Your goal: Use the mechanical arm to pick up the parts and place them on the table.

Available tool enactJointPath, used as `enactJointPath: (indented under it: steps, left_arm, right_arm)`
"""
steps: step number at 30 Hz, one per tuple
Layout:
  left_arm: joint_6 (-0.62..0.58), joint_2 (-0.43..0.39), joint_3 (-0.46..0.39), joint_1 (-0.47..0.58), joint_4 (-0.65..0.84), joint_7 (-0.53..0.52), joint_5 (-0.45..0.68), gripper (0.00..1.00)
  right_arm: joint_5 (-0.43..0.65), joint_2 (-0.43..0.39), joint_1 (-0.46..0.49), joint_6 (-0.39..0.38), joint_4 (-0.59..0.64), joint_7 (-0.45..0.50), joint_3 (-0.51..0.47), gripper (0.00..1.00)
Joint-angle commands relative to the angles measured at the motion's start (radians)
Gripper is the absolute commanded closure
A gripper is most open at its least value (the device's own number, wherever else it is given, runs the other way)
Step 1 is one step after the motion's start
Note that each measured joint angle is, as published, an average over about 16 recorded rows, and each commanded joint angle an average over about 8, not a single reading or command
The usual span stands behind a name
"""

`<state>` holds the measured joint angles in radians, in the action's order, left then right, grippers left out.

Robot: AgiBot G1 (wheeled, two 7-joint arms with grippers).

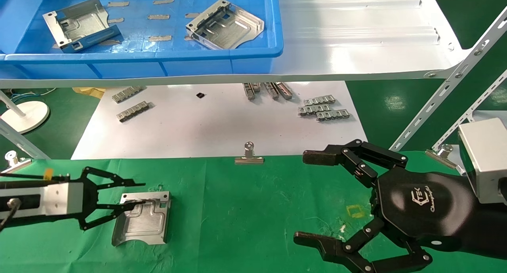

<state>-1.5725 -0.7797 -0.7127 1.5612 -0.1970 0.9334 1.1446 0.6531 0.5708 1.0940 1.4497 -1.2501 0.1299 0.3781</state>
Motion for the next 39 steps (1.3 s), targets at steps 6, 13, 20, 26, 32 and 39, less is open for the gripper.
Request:
enactJointPath:
  steps: [6, 13, 20, 26, 32, 39]
  left_arm:
    - [-0.024, 0.007, -0.004, 0.006, -0.002, -0.095, -0.045, 0.00]
    - [-0.018, 0.017, -0.008, 0.009, -0.001, -0.175, -0.077, 0.00]
    - [-0.017, 0.017, -0.006, 0.007, -0.007, -0.159, -0.073, 0.00]
    - [-0.013, 0.023, 0.013, -0.014, -0.054, -0.196, -0.086, 0.00]
    - [-0.004, 0.037, 0.054, -0.061, -0.156, -0.288, -0.119, 0.00]
    - [0.007, 0.055, 0.105, -0.118, -0.282, -0.400, -0.159, 0.00]
  right_arm:
    - [0.000, 0.000, 0.000, 0.000, 0.000, 0.000, 0.000, 0.00]
    - [0.000, 0.000, 0.000, 0.000, 0.000, 0.000, 0.000, 0.00]
    - [0.000, 0.000, 0.000, 0.000, 0.000, 0.000, 0.000, 0.00]
    - [0.000, 0.000, 0.000, 0.000, 0.000, 0.000, 0.000, 0.00]
    - [0.000, 0.000, 0.000, 0.000, 0.000, 0.000, 0.000, 0.00]
    - [0.000, 0.000, 0.000, 0.000, 0.000, 0.000, 0.000, 0.00]
